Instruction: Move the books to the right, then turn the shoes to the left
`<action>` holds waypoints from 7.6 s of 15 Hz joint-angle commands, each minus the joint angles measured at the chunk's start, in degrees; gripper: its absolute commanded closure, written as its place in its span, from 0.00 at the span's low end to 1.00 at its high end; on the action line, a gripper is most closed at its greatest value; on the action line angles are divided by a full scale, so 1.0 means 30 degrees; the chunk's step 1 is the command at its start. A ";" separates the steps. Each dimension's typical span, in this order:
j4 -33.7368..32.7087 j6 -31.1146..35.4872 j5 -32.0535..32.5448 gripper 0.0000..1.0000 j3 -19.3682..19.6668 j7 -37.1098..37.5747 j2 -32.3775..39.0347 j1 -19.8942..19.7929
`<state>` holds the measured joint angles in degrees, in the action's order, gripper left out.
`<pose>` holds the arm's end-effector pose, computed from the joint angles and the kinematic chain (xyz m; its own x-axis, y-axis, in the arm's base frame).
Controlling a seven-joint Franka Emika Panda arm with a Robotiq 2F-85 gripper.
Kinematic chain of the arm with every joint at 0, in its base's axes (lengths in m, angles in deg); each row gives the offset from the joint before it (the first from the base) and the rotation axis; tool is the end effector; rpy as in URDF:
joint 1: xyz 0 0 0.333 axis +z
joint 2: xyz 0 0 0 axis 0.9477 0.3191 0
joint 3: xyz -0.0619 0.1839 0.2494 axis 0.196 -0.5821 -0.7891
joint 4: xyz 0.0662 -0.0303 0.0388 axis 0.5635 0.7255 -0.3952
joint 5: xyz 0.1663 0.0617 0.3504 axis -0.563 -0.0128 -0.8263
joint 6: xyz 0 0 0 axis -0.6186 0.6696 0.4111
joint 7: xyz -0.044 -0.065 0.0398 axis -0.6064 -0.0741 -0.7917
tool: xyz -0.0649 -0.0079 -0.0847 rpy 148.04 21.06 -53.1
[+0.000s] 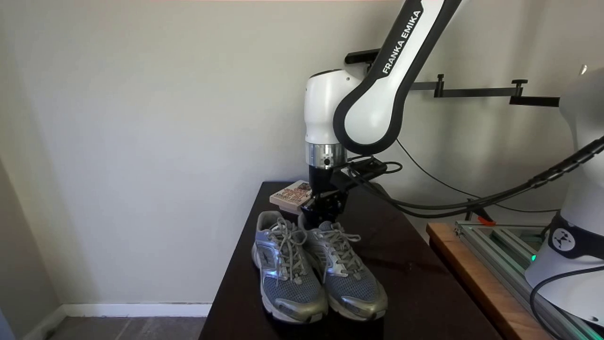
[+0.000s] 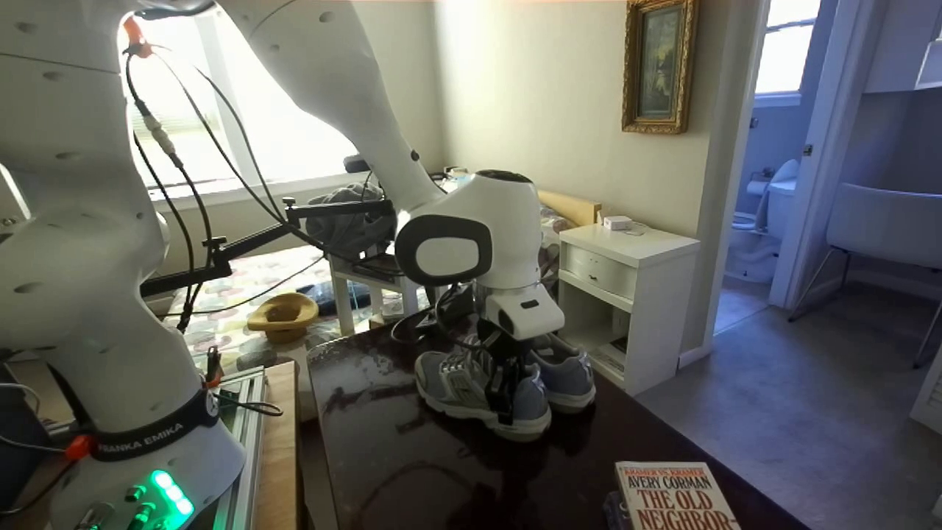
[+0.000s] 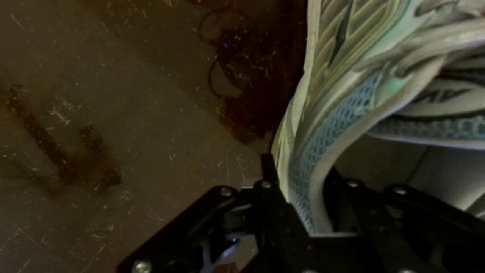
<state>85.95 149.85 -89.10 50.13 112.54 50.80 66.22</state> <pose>0.4542 -0.1275 0.2005 0.7155 -0.6986 0.0056 -0.6983 -0.7148 0.0369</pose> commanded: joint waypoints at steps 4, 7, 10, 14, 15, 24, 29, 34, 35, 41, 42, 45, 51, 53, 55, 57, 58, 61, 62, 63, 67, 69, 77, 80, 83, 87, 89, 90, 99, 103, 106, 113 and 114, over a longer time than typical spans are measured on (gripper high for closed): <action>0.0177 -0.0618 0.0146 0.99 0.0556 -0.1374 -0.1032 -0.0028; 0.0265 -0.0709 0.1868 0.98 0.1135 -0.2304 -0.1545 0.0027; 0.0345 -0.0758 0.3070 0.97 0.1259 -0.4031 -0.2381 -0.0172; 0.0201 -0.1245 0.5047 0.97 0.1217 -0.6874 -0.3165 -0.0458; 0.0234 -0.1319 0.5531 0.97 0.1176 -0.7526 -0.3309 -0.0547; 0.0728 0.0706 0.9210 0.97 0.1202 -1.3028 -0.3099 -0.1498; 0.1468 0.3692 0.8881 0.97 0.1195 -1.5387 -0.2423 -0.2095; 0.2285 0.5331 0.7222 0.97 0.0603 -1.8578 -0.1799 -0.2844; 0.2389 0.5456 0.6919 0.97 0.0451 -1.9073 -0.1717 -0.3005; 0.1974 0.4760 0.6571 0.97 0.0555 -1.9412 -0.1261 -0.3264; 0.1842 0.4600 0.6807 0.97 0.0788 -1.9014 -0.1188 -0.3163; 0.1406 0.4237 0.7207 0.72 0.1479 -1.7720 -0.0969 -0.2908; 0.1131 0.4135 0.6855 0.29 0.1834 -1.5981 -0.1191 -0.2728; 0.1220 0.3987 0.6656 0.15 0.1765 -1.5034 -0.1671 -0.2501; 0.1334 0.3414 0.6205 0.01 0.1403 -1.4343 -0.2241 -0.2249; 0.1145 0.1898 0.5225 0.00 0.0779 -1.4054 -0.2660 -0.2062; 0.0911 0.0819 0.4547 0.00 0.0538 -1.3650 -0.2787 -0.1932; 0.0095 -0.2293 0.2679 0.00 -0.0103 -1.2800 -0.3170 -0.1602; -0.0220 -0.3274 0.2617 0.00 -0.0145 -1.2036 -0.3315 -0.1472; -0.0409 -0.3897 0.2507 0.00 -0.0199 -1.1607 -0.3457 -0.1409; -0.1041 -0.5824 0.3190 0.00 -0.0154 -0.9478 -0.3728 -0.1282; -0.1369 -0.6875 0.3125 0.00 -0.0112 -0.8173 -0.3604 -0.1308; -0.1254 -0.5853 0.2097 0.00 -0.0061 -0.1065 -0.2635 -0.1265; -0.1151 -0.4314 0.1616 0.00 -0.0039 0.1005 -0.2161 -0.1122; -0.1175 -0.2826 0.1712 0.00 0.0043 0.2637 -0.1482 -0.0880; -0.1286 -0.2025 0.1617 0.05 0.0098 0.3794 -0.0892 -0.0579; -0.1355 -0.1971 0.1614 0.28 0.0131 0.4174 -0.0651 -0.0448; -0.1364 -0.1953 0.1629 0.35 0.0202 0.4519 -0.0581 -0.0414; -0.1115 -0.1956 0.1337 0.98 0.1195 0.7329 -0.0533 -0.0659; -0.1053 -0.1910 0.1337 0.96 0.1686 0.8069 -0.0518 -0.0804; -0.1099 -0.1824 0.1413 0.96 0.2029 0.8778 -0.0541 -0.0852; -0.1542 -0.0939 0.1476 0.96 0.2272 0.9828 -0.0515 -0.0843; -0.1634 -0.0695 0.1414 0.96 0.2236 0.9845 -0.0452 -0.0834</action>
<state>82.09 146.15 -83.69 56.88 141.02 49.24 63.44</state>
